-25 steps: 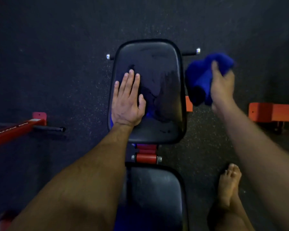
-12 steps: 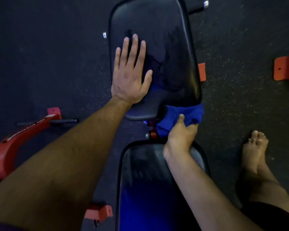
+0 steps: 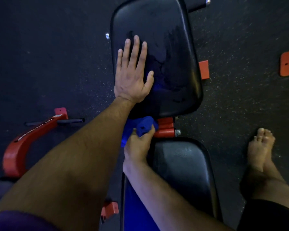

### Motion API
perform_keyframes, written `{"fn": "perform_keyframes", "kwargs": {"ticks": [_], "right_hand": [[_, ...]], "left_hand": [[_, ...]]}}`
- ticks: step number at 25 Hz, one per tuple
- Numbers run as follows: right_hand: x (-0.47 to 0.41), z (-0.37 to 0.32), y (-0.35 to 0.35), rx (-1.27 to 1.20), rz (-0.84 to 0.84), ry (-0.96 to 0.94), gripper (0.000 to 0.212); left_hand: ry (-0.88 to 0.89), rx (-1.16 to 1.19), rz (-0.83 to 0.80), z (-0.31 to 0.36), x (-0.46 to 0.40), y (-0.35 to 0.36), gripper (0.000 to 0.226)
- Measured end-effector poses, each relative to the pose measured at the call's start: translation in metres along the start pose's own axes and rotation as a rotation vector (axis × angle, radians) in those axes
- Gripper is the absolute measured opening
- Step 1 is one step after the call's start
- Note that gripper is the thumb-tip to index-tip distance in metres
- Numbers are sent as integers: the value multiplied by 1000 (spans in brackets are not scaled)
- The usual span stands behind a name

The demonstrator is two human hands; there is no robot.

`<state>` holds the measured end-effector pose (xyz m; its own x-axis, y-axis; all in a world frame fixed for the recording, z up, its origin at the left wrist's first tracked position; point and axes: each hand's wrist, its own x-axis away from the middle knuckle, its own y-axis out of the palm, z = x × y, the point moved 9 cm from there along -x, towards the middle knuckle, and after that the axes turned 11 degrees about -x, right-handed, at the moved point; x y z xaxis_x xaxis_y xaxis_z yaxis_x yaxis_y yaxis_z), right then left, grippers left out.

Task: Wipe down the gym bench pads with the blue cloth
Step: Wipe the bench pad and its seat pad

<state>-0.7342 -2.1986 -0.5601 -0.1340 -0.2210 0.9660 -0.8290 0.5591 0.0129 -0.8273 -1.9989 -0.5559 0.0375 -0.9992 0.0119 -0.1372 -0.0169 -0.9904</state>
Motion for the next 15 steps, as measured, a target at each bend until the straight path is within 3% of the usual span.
{"fn": "perform_keyframes", "kwargs": {"ticks": [2, 5, 8, 15], "right_hand": [[-4, -14, -11, 15, 17, -50, 55], [-27, -68, -58, -47, 148, -268, 56], [-40, -111, -81, -122, 119, -403, 69], [-26, -56, -42, 185, 1, -362, 88]], "left_hand": [[-1, -3, 2, -1, 0, 0, 78], [3, 2, 4, 0, 0, -1, 77], [-3, 4, 4, 0, 0, -1, 77], [-4, 4, 13, -3, 1, 1, 77]]}}
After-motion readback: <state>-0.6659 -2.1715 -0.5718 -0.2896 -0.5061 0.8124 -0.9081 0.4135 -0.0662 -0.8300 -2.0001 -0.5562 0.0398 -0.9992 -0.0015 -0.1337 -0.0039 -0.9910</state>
